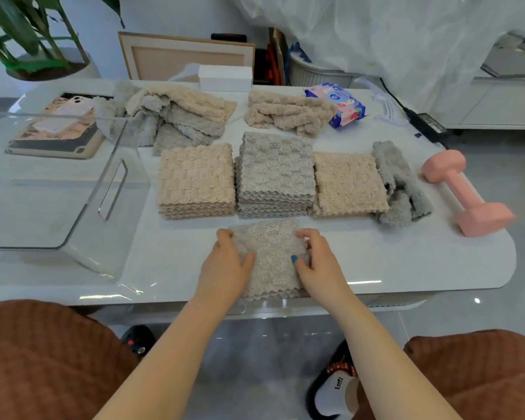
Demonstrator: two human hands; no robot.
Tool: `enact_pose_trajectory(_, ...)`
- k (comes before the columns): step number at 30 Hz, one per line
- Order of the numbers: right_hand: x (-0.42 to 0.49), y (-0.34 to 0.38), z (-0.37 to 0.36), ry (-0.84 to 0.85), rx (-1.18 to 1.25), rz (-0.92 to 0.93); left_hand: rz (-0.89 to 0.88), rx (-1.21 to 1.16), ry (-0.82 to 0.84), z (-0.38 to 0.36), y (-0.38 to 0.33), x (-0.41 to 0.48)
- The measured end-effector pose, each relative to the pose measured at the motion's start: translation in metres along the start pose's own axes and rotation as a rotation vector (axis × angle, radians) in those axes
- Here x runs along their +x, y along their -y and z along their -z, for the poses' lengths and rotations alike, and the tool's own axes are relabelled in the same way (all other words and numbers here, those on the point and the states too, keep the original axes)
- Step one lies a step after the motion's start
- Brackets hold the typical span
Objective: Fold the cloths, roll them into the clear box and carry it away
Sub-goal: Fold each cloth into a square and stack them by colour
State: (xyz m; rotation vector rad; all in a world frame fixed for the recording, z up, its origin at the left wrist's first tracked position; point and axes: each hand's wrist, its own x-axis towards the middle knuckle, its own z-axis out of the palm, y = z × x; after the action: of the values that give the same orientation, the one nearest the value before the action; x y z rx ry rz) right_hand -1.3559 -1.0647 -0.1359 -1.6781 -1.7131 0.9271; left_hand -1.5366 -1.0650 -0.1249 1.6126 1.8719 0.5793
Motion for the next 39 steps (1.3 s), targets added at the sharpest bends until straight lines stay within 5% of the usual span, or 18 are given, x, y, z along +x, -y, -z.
enact_pose_trajectory(4,0.007,0.000,0.002,-0.114,-0.049,0.093,-0.201,-0.183,-0.087,-0.017,-0.016,0.013)
enact_pose_trajectory(7,0.021,-0.003,0.005,-0.143,-0.139,0.082,-0.302,-0.060,-0.119,-0.027,-0.019,0.029)
enact_pose_trajectory(13,0.036,0.001,-0.004,-0.031,-0.608,0.029,-0.204,0.490,-0.180,-0.045,-0.013,0.033)
enact_pose_trajectory(24,0.066,0.002,-0.006,-0.023,-0.684,0.012,-0.185,0.521,-0.087,-0.039,-0.014,0.067)
enact_pose_trajectory(27,0.054,-0.009,-0.003,-0.127,-0.523,0.112,-0.255,0.368,-0.089,-0.029,-0.008,0.057)
enact_pose_trajectory(30,0.031,-0.024,0.003,-0.360,-0.361,0.081,-0.292,0.212,-0.274,-0.011,0.007,0.034)
enact_pose_trajectory(33,0.029,-0.037,0.010,-0.479,-0.492,-0.085,-0.139,0.415,-0.462,0.000,0.036,0.031)
enact_pose_trajectory(39,0.062,-0.041,0.010,-0.425,-0.725,-0.134,-0.034,0.487,-0.222,0.011,0.053,0.071)
